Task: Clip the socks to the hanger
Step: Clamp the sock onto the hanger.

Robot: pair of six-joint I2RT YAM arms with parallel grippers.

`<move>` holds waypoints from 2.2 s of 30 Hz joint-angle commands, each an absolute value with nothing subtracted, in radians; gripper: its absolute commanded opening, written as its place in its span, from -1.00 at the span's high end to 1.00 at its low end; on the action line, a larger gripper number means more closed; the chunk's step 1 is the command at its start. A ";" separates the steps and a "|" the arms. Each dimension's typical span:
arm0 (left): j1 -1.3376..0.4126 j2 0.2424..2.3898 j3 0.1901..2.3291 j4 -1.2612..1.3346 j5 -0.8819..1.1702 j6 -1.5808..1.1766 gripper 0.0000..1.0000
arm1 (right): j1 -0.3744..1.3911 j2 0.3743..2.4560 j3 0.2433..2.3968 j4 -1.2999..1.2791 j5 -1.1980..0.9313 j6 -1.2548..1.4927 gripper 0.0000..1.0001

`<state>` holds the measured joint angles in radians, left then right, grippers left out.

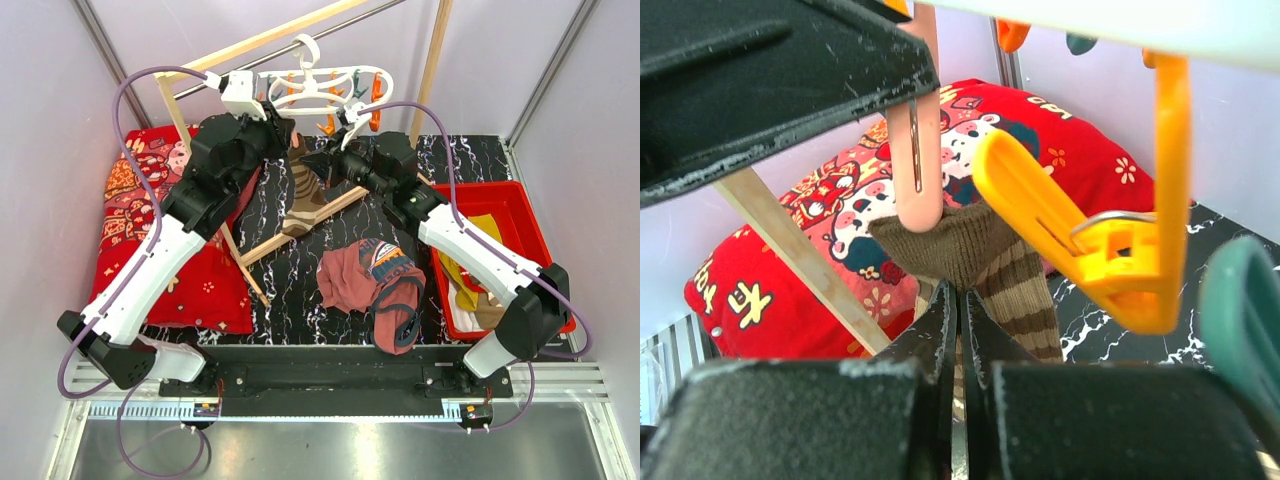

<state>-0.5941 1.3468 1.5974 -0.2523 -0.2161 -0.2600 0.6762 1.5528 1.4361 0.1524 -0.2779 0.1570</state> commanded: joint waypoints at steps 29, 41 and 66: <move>-0.594 1.293 1.559 -0.178 -0.117 -0.206 0.99 | 0.686 1.542 1.536 0.206 -0.331 0.215 1.00; -0.592 1.278 1.537 -0.166 -0.126 -0.204 0.79 | 0.686 1.545 1.545 0.222 -0.331 0.229 1.00; -0.594 1.273 1.537 -0.160 -0.153 -0.229 -0.01 | 0.686 1.528 1.529 0.225 -0.321 0.230 0.12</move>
<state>-0.5915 1.3037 1.5440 -0.1928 -0.1566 -0.2188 0.6762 1.5589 1.4998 0.1612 -0.3229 0.2379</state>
